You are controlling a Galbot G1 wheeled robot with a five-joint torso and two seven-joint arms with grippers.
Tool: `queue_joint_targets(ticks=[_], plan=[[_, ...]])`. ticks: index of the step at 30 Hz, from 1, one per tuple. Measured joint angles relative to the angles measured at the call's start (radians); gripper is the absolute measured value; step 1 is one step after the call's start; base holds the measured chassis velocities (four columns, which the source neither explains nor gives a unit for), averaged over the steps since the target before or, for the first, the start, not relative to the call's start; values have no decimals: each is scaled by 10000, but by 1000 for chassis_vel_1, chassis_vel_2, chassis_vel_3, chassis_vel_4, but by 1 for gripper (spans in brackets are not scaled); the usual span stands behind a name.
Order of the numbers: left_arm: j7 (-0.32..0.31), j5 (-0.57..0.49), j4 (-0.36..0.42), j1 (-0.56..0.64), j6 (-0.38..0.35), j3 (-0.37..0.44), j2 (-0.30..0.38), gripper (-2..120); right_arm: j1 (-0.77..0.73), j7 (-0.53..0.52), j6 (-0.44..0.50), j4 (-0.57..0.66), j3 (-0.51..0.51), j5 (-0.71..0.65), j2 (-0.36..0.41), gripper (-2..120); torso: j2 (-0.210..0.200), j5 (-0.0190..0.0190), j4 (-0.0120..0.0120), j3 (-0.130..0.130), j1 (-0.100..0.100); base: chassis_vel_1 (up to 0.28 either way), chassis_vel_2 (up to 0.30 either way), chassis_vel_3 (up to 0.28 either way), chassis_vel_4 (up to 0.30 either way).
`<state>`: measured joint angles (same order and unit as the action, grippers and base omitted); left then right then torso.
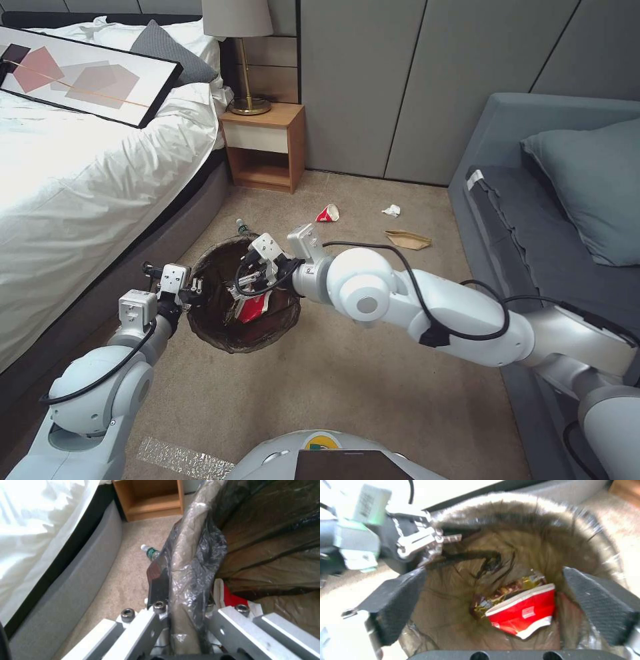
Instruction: Pick up the trash bin, then pick up the garbage from the floor and place it into the trash bin.
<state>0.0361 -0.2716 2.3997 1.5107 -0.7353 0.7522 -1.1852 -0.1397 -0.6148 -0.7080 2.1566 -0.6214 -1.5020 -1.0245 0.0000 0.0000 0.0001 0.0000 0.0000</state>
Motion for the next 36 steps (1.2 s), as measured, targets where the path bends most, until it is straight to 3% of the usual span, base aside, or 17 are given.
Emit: queue_joint_targets(ticks=[6,10,12,13,16,17,19,20,21,23,24,27,34,36], plan=[[-3,-2,-25,-20,0,1,17,0,168,-142,18,666,694,-458,591,100,0,2,-1,0,0,0,0,0,0],[-3,-7,-44,-28,0,1,22,0,-20,-72,52,1176,1733,-562,1239,100,0,-1,1,0,0,0,0,0,0],[-2,-9,-43,-33,0,-19,12,0,-673,161,155,1526,2933,-366,1875,100,0,3,-1,0,0,0,0,0,0],[-2,-9,-43,-33,0,-19,12,0,-673,161,155,1526,2933,-366,1875,100,0,3,-1,0,0,0,0,0,0],[-1,-8,-18,-23,0,-57,14,0,-2702,615,493,1875,5388,325,2732,100,0,6,-1,0,0,0,0,0,0],[-1,-8,-18,-23,0,-57,14,0,-2702,615,493,1875,5388,325,2732,100,0,6,-1,0,0,0,0,0,0],[2,-8,4,-19,-1,-73,20,0,-4554,974,739,2034,7338,859,3044,100,0,7,-6,-1,0,0,0,0,0],[2,-8,4,-19,-1,-73,20,0,-4554,974,739,2034,7338,859,3044,100,0,7,-6,-1,0,0,0,0,0],[5,-8,12,-17,0,-82,19,0,-5499,1263,884,2087,8216,1345,3043,100,1,1,-4,-1,0,0,0,0,0],[5,-1,13,-17,-1,-120,3,0,-7432,1670,1009,2202,9921,2080,2639,100,0,8,-5,-1,0,0,0,0,0],[5,-1,13,-17,-1,-120,3,0,-7432,1670,1009,2202,9921,2080,2639,100,0,8,-5,-1,0,0,0,0,0],[15,9,41,-8,-2,-171,9,0,-9249,1992,1114,2271,11713,3098,1589,100,1,2,0,-1,0,0,0,0,0],[25,-12,57,21,-2,-116,63,0,-11130,2934,1405,2143,12942,5183,470,100,0,3,0,-1,-1,0,0,0,0],[37,-20,57,21,-2,-102,72,0,-12216,3568,2008,1938,13400,6628,-429,100,1,1,-1,-1,0,0,0,0,0]])
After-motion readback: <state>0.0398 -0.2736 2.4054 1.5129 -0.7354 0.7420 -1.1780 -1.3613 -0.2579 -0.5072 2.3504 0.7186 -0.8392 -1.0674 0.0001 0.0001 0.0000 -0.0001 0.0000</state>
